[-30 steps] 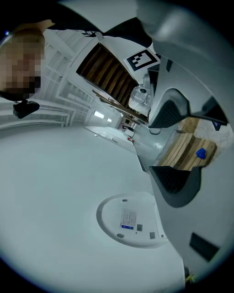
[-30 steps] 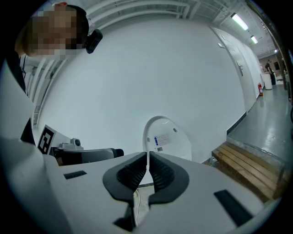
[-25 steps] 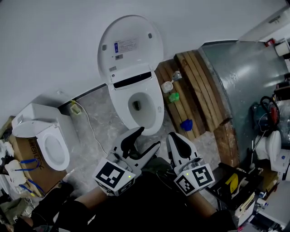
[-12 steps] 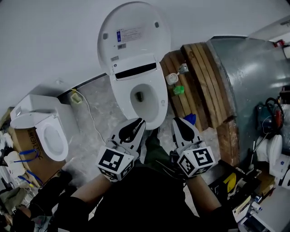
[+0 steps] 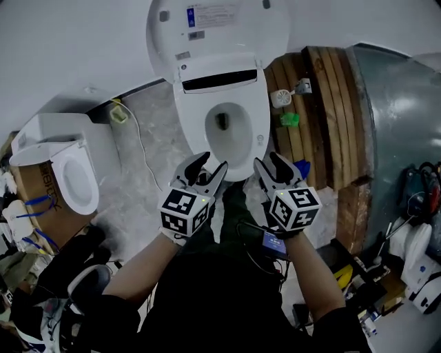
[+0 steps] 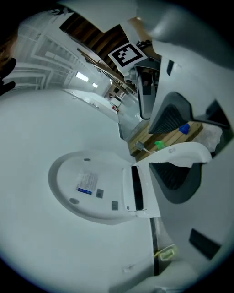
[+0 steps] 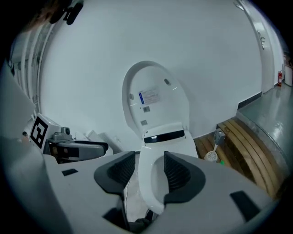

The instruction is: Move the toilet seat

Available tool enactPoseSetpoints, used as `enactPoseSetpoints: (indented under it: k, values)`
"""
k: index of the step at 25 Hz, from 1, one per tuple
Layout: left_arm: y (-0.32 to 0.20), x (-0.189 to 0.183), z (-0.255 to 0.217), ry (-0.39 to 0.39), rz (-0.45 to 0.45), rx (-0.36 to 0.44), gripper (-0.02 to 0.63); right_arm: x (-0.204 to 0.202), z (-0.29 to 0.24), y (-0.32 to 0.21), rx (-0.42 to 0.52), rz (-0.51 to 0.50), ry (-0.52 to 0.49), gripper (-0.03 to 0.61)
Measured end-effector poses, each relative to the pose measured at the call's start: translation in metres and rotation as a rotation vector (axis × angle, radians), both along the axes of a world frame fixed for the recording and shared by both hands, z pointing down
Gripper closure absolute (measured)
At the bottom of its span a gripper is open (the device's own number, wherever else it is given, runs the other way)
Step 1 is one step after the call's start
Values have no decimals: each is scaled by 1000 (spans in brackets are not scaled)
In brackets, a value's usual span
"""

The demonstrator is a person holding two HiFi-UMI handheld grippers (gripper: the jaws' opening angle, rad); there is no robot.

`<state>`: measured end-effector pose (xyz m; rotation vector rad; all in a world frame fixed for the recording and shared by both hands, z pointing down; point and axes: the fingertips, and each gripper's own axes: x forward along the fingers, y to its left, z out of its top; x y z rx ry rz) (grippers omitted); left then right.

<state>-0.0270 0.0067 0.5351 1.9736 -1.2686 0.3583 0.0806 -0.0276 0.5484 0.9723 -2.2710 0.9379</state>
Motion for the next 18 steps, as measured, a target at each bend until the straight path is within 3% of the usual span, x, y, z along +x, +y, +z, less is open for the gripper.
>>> enactPoseSetpoints:
  k: [5,10,18]
  values:
    - [15,-6,87,48,-95,-196,423,10,72,-8,-126,-12,-8,376]
    - [47,-15,177,12,-152,-345,425,36,149,-10,-234,43,14,371]
    - [95,-4,286,214,-327,-569,391,73,258,24,-462,215,-26,351]
